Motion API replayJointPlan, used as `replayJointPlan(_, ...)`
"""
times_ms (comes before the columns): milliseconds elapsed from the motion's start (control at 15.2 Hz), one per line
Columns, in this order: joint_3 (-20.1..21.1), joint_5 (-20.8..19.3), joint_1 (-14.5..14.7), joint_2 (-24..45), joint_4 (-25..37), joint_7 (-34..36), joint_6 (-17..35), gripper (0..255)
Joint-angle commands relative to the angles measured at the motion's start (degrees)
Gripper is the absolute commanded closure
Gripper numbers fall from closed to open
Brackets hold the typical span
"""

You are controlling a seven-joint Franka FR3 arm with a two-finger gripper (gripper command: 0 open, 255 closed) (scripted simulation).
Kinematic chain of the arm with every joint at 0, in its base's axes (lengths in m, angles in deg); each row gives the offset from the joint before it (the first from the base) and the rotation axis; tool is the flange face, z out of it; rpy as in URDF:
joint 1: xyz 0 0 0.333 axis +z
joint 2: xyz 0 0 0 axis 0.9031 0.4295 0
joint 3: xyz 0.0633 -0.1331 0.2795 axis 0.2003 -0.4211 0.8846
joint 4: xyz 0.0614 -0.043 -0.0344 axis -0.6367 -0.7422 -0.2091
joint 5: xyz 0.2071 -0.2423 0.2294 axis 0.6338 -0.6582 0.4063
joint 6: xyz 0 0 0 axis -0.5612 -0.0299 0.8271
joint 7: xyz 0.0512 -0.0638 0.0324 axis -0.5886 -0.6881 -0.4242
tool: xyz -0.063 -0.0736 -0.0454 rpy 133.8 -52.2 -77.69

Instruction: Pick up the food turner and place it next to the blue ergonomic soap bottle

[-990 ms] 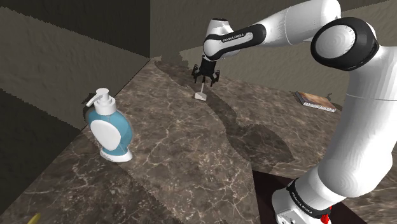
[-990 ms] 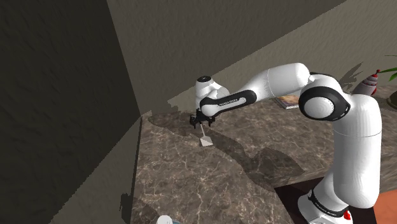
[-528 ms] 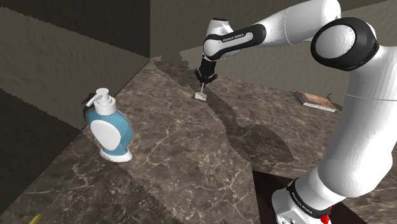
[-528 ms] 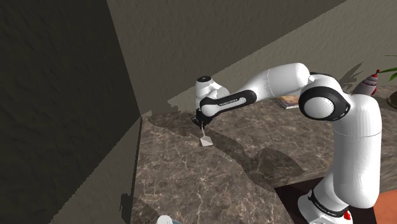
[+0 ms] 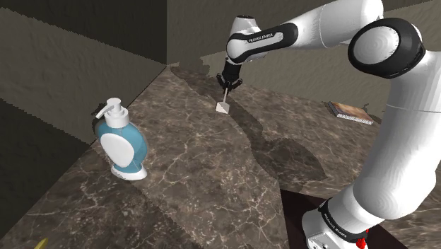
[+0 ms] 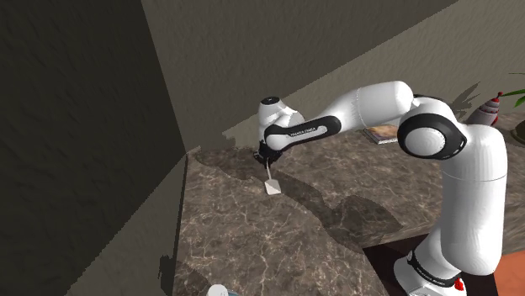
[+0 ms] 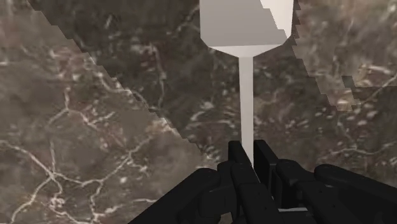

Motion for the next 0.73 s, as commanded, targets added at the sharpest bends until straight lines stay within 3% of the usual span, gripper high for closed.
replayJointPlan(0, 0.1, 0.2, 0.0, -0.6, 0.7, -0.1, -1.3, 255)
replayJointPlan(660, 0.4, 0.9, -0.1, -3.1, 4.8, -0.8, -7.9, 255)
